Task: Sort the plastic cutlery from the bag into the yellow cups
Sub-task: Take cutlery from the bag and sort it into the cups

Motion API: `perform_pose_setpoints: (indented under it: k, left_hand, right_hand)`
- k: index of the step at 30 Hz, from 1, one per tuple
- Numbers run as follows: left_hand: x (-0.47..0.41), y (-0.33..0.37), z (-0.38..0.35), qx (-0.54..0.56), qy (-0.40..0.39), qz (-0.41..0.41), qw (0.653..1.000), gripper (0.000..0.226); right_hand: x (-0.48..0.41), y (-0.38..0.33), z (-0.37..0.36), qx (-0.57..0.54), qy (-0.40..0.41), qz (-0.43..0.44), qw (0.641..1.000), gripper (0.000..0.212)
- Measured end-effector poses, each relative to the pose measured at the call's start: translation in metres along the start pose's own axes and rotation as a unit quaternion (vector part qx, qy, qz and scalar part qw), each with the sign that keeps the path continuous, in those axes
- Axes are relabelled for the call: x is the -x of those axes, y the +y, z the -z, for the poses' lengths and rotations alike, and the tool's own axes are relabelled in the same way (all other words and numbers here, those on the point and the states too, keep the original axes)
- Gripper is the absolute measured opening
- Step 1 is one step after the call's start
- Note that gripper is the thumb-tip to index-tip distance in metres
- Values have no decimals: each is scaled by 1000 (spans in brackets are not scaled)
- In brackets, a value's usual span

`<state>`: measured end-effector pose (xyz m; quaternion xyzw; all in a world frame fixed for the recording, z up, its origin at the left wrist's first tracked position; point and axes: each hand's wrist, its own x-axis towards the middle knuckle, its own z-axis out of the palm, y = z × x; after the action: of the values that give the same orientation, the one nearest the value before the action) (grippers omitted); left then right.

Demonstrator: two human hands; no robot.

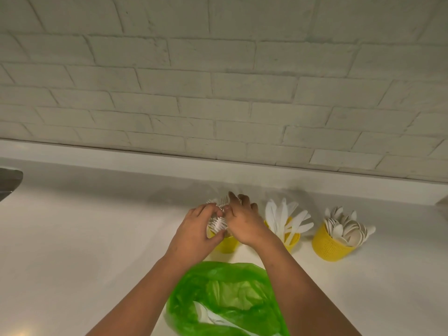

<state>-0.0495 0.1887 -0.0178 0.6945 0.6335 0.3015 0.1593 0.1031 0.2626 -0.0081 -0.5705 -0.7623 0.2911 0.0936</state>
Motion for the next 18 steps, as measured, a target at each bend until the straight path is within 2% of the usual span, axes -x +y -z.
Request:
perform_pose_setpoints:
  k: [4, 7, 11, 18]
  left_hand:
    - [2, 0, 1, 7, 2, -2, 1000, 42]
    - [4, 0, 1, 5, 0, -8, 1000, 44]
    - [6, 0, 3, -8, 14, -9, 1000, 48]
    - [21, 13, 21, 34, 125, 20, 991, 33]
  right_hand:
    - [-6, 3, -8, 37, -4, 5, 999, 77]
    - [3, 1, -10, -25, 27, 17, 999, 61]
    - [21, -2, -11, -97, 93, 65, 989, 56]
    - [62, 8, 9, -230, 244, 128, 933, 33]
